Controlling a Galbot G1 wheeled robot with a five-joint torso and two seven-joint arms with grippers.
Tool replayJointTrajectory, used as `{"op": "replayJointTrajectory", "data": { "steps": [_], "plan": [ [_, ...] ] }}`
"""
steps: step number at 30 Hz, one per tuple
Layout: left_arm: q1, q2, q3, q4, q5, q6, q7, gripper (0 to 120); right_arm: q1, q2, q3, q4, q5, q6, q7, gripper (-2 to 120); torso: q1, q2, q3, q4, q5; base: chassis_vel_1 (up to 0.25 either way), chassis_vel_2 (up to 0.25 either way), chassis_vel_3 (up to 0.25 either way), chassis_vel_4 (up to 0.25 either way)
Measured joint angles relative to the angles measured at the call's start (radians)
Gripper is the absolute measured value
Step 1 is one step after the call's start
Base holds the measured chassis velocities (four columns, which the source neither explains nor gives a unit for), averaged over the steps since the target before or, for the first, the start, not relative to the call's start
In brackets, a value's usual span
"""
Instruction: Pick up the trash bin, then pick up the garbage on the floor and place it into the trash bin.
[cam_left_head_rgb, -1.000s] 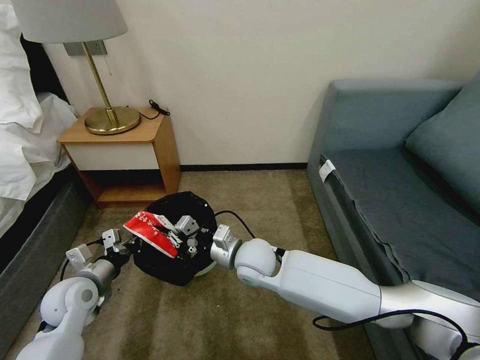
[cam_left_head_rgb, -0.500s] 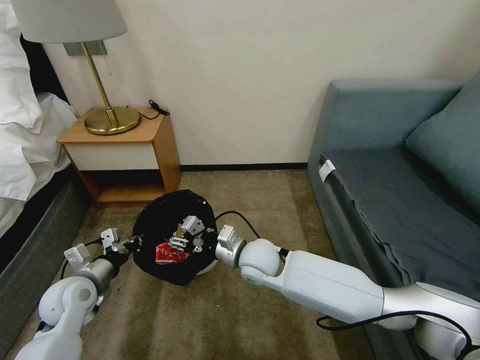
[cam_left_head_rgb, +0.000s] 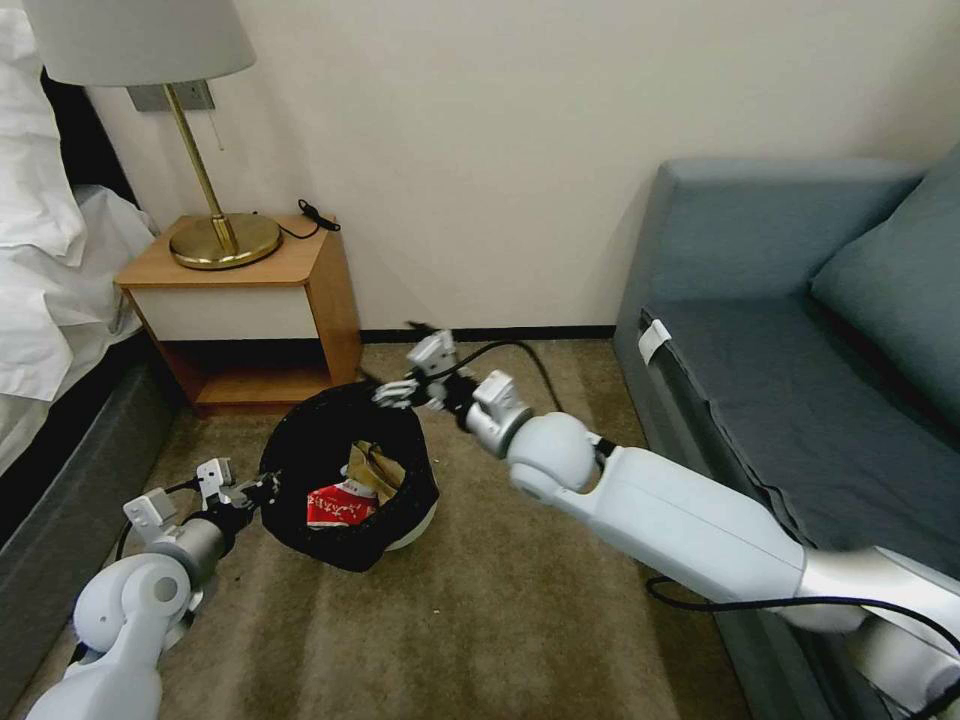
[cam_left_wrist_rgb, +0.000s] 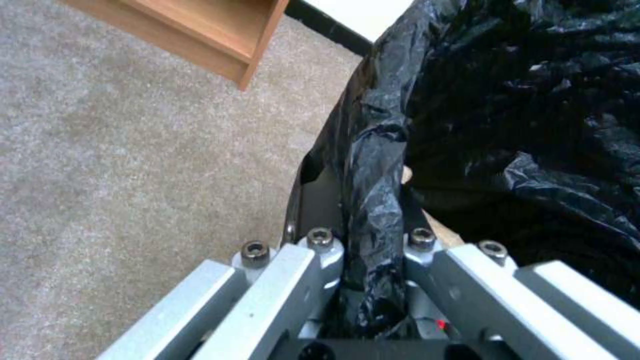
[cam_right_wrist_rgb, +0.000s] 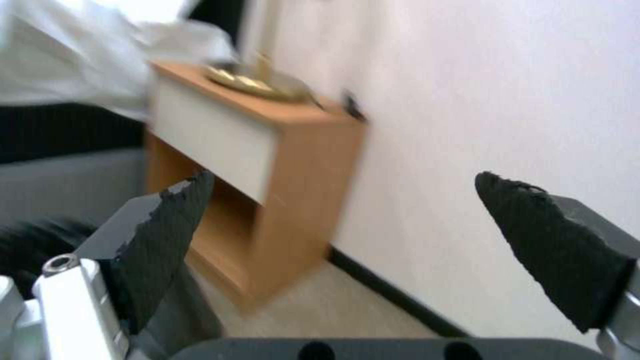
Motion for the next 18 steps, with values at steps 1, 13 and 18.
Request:
{"op": "replayJointTrajectory", "data": {
  "steps": [1,13,18],
  "plan": [
    [0.000,0.000,0.000,0.000,0.000,0.000,0.000,4,0.000,0.000,0.000,0.000,0.000,0.000,0.000,100,0.000,0.000,0.000,0.0000,0.0000,0.000,0.000,0.000,0.000],
    [0.005,-0.018,0.003,0.005,0.044,-0.018,0.010,4,-0.260,-0.085,0.303,0.172,-0.062,-0.103,0.064,100,0.000,0.000,0.000,0.0002,-0.0001,0.000,0.000,0.000,0.000],
    [0.006,-0.030,0.007,0.009,0.060,-0.022,0.011,4,-0.389,-0.098,0.414,0.251,-0.077,-0.123,0.067,100,0.000,0.000,0.000,0.0000,-0.0001,0.000,0.000,0.000,0.000]
  ]
}}
